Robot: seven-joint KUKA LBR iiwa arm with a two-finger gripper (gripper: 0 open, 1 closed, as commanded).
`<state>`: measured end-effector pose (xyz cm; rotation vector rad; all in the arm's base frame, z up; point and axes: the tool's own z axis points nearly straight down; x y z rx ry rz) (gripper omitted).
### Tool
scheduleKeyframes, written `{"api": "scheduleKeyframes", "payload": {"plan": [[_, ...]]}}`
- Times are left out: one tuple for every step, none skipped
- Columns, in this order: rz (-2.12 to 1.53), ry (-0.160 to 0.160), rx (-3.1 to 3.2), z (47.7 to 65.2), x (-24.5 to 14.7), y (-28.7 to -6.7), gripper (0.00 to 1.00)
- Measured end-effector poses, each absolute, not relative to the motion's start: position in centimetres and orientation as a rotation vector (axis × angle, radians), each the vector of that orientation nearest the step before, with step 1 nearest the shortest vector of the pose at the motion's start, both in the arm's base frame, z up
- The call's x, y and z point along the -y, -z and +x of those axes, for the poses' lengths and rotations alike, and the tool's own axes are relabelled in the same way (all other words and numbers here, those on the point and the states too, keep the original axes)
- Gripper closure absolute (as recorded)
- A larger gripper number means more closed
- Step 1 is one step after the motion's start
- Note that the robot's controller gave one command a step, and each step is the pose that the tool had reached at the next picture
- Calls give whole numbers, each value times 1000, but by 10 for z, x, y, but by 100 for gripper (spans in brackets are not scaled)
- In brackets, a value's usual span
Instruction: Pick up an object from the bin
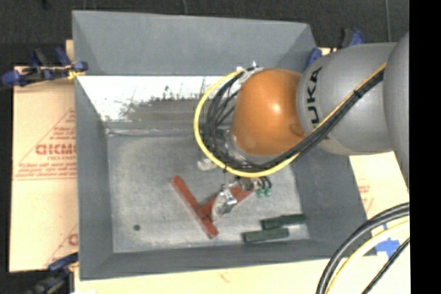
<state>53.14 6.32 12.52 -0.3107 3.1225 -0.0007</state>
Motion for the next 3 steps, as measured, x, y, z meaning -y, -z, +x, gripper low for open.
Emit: {"api": "scheduleKeyframes", "payload": {"plan": [[-275,0,-3127,524,-60,-96,100],[-275,-1,-3128,523,-60,-96,100],[-248,-3,-3134,516,-62,-122,100]]}}
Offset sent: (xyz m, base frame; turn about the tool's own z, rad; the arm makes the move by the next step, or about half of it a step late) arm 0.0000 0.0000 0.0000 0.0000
